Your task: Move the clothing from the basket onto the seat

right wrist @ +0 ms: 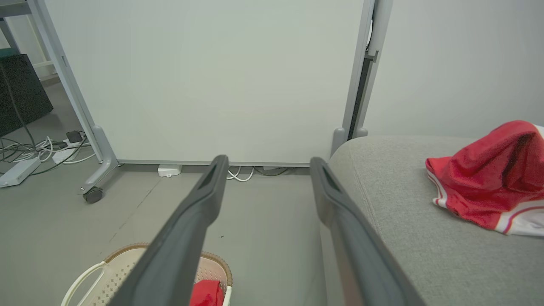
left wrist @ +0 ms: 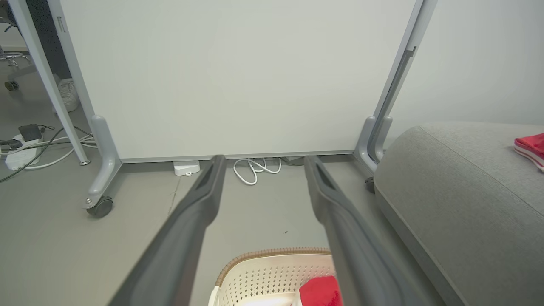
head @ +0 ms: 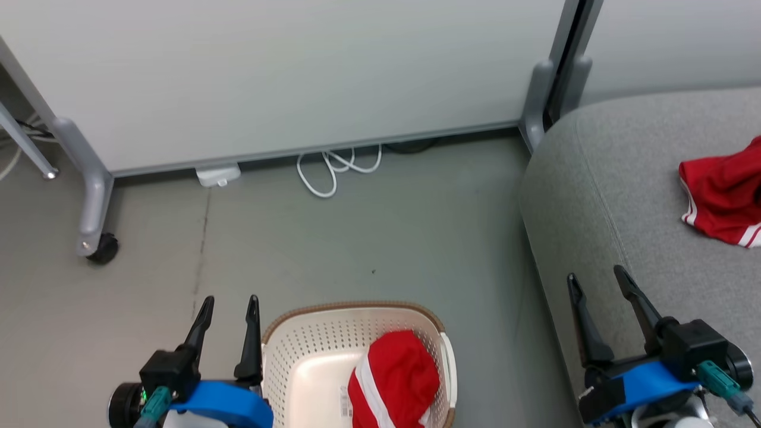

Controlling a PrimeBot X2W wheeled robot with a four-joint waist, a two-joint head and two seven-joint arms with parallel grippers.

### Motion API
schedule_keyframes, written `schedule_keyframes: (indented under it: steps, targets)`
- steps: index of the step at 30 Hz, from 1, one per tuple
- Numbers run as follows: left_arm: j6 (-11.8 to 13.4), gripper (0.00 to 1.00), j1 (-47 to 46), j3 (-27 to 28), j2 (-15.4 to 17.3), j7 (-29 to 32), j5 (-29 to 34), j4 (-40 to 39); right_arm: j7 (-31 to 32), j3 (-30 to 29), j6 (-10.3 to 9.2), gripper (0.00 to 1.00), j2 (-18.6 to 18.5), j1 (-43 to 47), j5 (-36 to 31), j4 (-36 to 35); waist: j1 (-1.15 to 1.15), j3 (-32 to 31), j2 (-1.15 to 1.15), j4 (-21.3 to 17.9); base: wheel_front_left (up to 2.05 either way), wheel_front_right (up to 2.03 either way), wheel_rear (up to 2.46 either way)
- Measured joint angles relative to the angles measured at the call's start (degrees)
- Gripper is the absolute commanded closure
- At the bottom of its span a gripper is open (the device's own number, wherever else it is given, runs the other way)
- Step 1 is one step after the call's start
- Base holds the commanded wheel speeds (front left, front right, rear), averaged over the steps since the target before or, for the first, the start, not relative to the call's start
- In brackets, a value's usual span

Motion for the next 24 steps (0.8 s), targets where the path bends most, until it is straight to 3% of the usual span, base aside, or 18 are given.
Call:
schedule_keyframes:
  steps: [7, 24]
  targets:
    - [0.0, 0.00, -6.7, -3.6, 0.8, 0.0, -0.5, 5.9, -0.7, 1.9, 0.00, 0.00, 0.0, -3.5, 0.5, -1.7, 0.01, 7.1, 0.00, -1.9, 0.00, 0.00, 0.00]
    - [-0.2, 0.00, -27.5, -15.6, 4.9, 1.4, -3.7, 30.3, -5.2, 6.0, 0.00, 0.00, 0.0, -12.7, 2.7, -3.2, 0.02, 29.2, 0.00, -9.2, 0.00, 0.00, 0.00]
